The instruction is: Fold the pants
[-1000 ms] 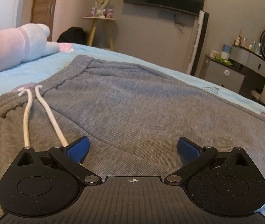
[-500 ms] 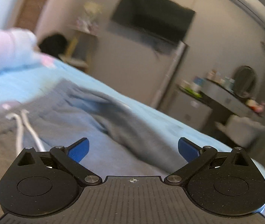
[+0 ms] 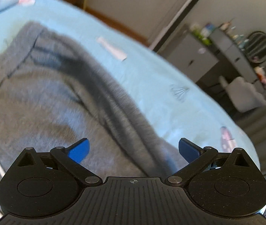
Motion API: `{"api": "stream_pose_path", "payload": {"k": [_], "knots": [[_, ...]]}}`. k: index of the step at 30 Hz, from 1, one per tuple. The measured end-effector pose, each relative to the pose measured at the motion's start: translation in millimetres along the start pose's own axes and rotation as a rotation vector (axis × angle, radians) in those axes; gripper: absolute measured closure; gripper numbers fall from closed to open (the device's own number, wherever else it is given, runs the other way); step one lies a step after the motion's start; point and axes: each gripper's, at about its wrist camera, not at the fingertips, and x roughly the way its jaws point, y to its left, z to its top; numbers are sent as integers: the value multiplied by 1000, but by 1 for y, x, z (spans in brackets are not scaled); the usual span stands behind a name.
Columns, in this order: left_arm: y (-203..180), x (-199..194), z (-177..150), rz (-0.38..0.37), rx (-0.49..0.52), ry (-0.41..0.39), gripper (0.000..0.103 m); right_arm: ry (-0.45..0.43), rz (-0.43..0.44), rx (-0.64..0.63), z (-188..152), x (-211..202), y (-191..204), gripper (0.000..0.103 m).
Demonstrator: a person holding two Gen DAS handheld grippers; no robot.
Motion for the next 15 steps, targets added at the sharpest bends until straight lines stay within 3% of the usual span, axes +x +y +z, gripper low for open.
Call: {"api": "stream_pose_path", "payload": {"k": [1,2,4,6,7,8,9,12,15], "knots": [[1,4,0,11,-14,10,9,-4,-23,-41,0,6,4,44],[3,9,1,21,-26,19,24,2,-54,-72,-1,13,6,44],[4,12,1,12,-37,22,27,5,-91,-98,1,28,5,44],[7,14,-1,-9,-40,23,37,-15,-79,-58,5,34,-4,47],[7,15,-2,-16,-36,38,53,-11,-61,-19,8,36,-12,52],[7,14,-4,-28,-34,50,77,0,-44,34,13,41,-19,70],[7,14,-4,-50,-34,70,89,13,-34,92,17,45,-28,95],[8,-14,-9,-62,-14,40,95,14,-1,297,32,44,-59,98],[5,-70,-23,-130,32,-51,95,-96,24,463,39,7,-100,98]]}}
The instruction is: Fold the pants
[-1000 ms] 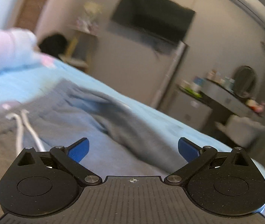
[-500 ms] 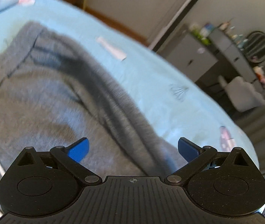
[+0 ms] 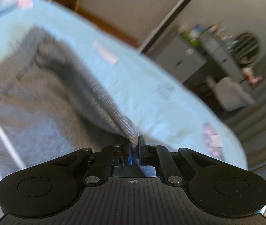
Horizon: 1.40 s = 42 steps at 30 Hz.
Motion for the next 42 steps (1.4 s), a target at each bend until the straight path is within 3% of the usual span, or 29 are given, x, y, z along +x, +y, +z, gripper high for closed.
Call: {"api": "stream_pose_path", "payload": {"k": [2,5,8,12,14,15,16,17,18,21,23,24,26,30,34,39,42], "knots": [[3,-39,-18,-64,-11,-27,95,-39,43,107,13,-23,-28,99],[12,-85,-60,-78,-7,-40,95,-96,44,179,14,-59,-66,99],[36,-104,-111,-24,-66,32,94,-84,-4,182,-4,-75,-99,98],[58,-92,-146,97,-126,134,89,60,-48,225,-41,-53,-122,97],[59,-92,-153,125,-133,121,80,108,-60,268,-58,-41,-127,92],[58,-94,-153,117,-128,107,72,120,-39,293,-63,-38,-128,90],[57,-95,-153,115,-130,100,56,121,-9,328,-66,-36,-130,88],[55,-96,-153,113,-134,81,48,118,13,348,-70,-37,-129,83],[56,-95,-151,116,-135,66,48,112,33,358,-70,-36,-129,82],[61,-84,-142,146,-172,72,54,118,59,374,-70,-30,-126,82],[68,-81,-139,160,-209,89,80,129,82,397,-68,-22,-126,87],[72,-83,-139,169,-216,91,85,130,89,404,-67,-21,-127,94],[73,-80,-139,170,-237,93,89,124,90,394,-66,-23,-128,97],[67,-100,-138,157,-221,58,94,51,20,258,-52,-47,-116,98],[57,-116,-141,173,-146,20,94,-52,26,131,-47,-66,-109,98],[50,-107,-162,289,-58,85,94,77,-108,103,-64,-31,-119,98],[36,-115,-164,310,25,51,94,43,-101,121,-63,-36,-118,98]]}}
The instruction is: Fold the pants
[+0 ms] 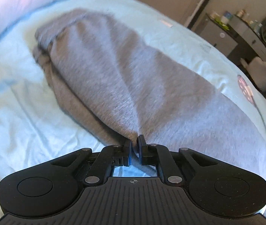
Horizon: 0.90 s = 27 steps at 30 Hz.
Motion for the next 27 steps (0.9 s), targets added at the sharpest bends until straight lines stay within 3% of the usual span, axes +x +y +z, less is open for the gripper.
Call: {"api": "stream_pose_path", "payload": {"k": [3,5,7,9,10,11,13,17,19,22,27], "knots": [[-3,1,2,65,14,19,88,-22,-22,-34,3,-3,6,98],[3,1,1,110,-22,32,66,-4,-49,-58,3,4,9,97],[10,-8,-1,126,-65,28,62,14,-86,-62,2,9,5,91],[8,-20,-5,121,-54,14,60,-16,-99,3,3,1,-8,74],[4,-25,-7,120,-36,-2,57,-30,-93,55,5,-4,-17,71],[-1,-30,-7,114,-7,-24,51,-36,-74,116,5,-10,-27,67],[-15,-41,-9,105,51,-78,48,-17,-14,236,2,-16,-47,66],[-48,-44,-12,3,134,-130,33,82,129,392,-13,-12,-72,64],[-64,-34,-14,-57,144,-97,33,86,158,416,-19,-9,-77,63],[-84,-13,-21,-136,145,-5,32,69,210,455,-21,-9,-80,49],[-107,18,-40,-80,201,53,32,64,251,465,-11,5,-83,51]]}}
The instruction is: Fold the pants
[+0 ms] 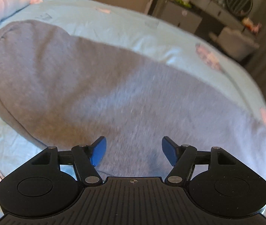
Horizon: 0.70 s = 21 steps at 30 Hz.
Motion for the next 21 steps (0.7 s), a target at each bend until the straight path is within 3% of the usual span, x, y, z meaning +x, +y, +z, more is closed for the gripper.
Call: {"api": "stream_pose_path", "payload": {"k": [1,3,4,8,13,18,21], "knots": [[-1,5,-2,13,6,15,32,-1,6,1,3,4,0,54],[-3,10,-5,42,23,23,32,5,4,-7,7,9,-2,79],[-5,9,-5,51,36,14,32,8,-1,-16,9,12,-1,84],[-13,4,8,70,90,-49,32,26,33,-11,12,15,-9,82],[-14,16,48,98,76,-110,32,27,67,2,12,14,-14,81],[-19,47,77,81,65,-67,32,26,71,-17,12,11,-13,81],[-17,81,80,213,74,-33,27,25,75,9,12,11,-15,81]]}}
